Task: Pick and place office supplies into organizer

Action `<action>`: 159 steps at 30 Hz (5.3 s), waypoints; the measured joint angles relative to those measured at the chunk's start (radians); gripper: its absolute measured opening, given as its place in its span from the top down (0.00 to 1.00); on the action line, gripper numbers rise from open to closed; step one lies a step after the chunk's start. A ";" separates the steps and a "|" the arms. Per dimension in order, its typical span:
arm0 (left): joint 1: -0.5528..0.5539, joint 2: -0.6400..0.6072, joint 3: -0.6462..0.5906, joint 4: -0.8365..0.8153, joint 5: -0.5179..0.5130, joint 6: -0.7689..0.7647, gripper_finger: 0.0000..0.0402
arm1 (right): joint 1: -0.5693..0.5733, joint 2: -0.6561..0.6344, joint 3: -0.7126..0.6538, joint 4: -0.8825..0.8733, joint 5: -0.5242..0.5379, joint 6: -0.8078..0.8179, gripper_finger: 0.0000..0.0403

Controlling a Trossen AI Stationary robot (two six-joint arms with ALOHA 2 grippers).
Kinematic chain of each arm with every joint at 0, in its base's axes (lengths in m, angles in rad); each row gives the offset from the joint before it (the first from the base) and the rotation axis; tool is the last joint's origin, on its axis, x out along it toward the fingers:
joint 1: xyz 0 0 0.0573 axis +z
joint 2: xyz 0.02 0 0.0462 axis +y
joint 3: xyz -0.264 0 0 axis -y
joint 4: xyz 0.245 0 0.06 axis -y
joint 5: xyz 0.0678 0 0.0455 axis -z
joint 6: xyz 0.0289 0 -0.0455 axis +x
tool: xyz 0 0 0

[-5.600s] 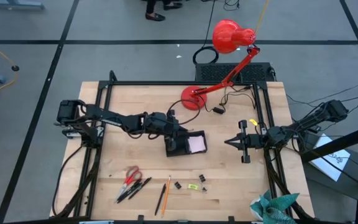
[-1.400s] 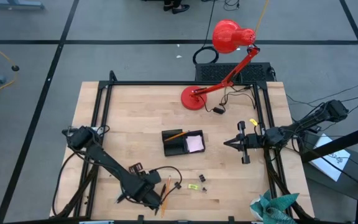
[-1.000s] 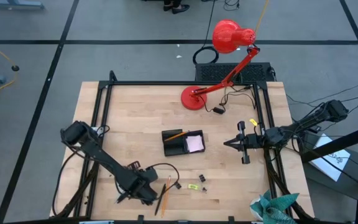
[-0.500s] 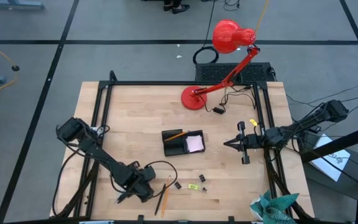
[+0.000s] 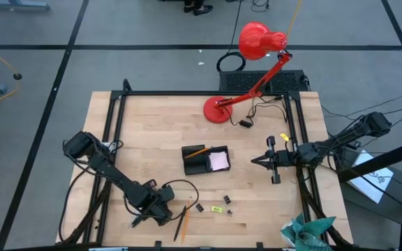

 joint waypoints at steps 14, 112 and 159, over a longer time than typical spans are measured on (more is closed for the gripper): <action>0.000 -0.005 -0.001 0.045 -0.014 0.040 0.90 | 0.000 0.000 0.000 0.000 0.000 0.000 0.99; 0.584 -0.284 -0.527 1.292 -0.139 1.088 0.89 | 0.000 0.000 0.000 -0.007 0.005 -0.008 0.99; -0.023 -0.348 0.072 -0.124 -0.356 0.079 0.63 | 0.000 0.002 0.000 -0.023 0.000 0.023 0.99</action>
